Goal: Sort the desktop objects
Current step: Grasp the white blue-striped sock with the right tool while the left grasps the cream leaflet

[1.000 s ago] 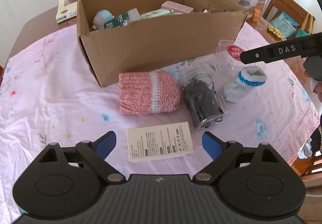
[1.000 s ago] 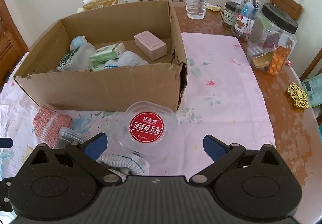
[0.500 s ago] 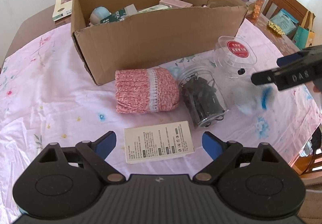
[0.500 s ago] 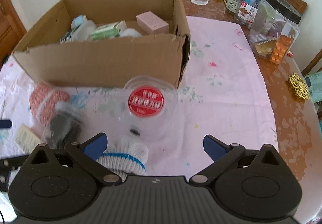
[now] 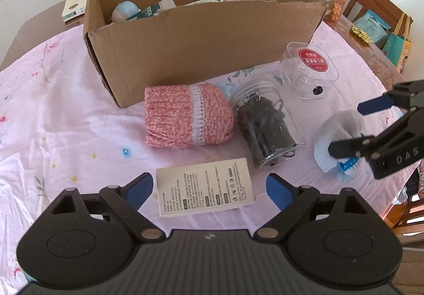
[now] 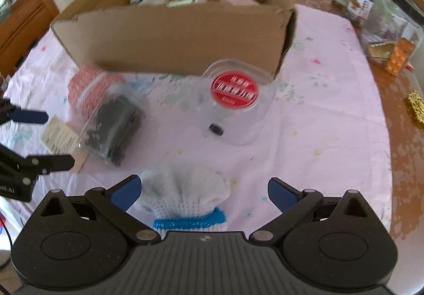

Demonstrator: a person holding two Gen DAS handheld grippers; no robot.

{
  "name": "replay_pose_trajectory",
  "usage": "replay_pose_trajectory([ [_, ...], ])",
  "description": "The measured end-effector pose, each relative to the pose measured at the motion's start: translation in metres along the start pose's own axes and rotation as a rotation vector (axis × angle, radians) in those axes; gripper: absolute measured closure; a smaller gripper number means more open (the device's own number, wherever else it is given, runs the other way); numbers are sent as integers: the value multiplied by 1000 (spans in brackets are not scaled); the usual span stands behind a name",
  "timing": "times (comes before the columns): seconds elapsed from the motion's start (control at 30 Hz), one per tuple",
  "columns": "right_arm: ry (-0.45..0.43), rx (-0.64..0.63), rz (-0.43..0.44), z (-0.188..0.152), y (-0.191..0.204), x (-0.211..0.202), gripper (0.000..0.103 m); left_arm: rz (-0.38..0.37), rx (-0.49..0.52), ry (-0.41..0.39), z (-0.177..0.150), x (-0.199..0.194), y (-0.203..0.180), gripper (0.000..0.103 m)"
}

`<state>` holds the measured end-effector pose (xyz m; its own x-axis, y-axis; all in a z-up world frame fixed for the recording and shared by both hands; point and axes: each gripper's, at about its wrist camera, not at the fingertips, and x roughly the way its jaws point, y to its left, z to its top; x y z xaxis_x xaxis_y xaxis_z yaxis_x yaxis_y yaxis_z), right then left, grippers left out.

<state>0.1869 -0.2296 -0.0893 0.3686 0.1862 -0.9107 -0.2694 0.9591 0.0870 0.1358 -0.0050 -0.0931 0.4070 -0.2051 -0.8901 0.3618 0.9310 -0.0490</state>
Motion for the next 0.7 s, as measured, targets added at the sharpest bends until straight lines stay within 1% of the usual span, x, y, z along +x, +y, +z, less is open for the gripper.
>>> replay_pose_trajectory([
  [0.13,36,5,33,-5,4,8,0,6,-11,13,-1,5,3,11],
  [0.27,67,-14,37,-8,10,17,0,12,-26,30,-1,11,7,11],
  [0.4,69,-39,9,-10,14,21,0,1,-41,55,-2,19,8,11],
  [0.47,69,-51,-7,-10,16,22,0,6,-34,54,-3,22,5,6],
  [0.5,69,-59,-18,-10,17,23,0,8,-29,54,-3,23,4,5],
  [0.63,69,-97,-55,-10,23,26,0,35,5,53,-1,28,-3,3],
  [0.7,61,-99,-56,-10,25,26,0,51,19,53,0,30,-6,3],
])
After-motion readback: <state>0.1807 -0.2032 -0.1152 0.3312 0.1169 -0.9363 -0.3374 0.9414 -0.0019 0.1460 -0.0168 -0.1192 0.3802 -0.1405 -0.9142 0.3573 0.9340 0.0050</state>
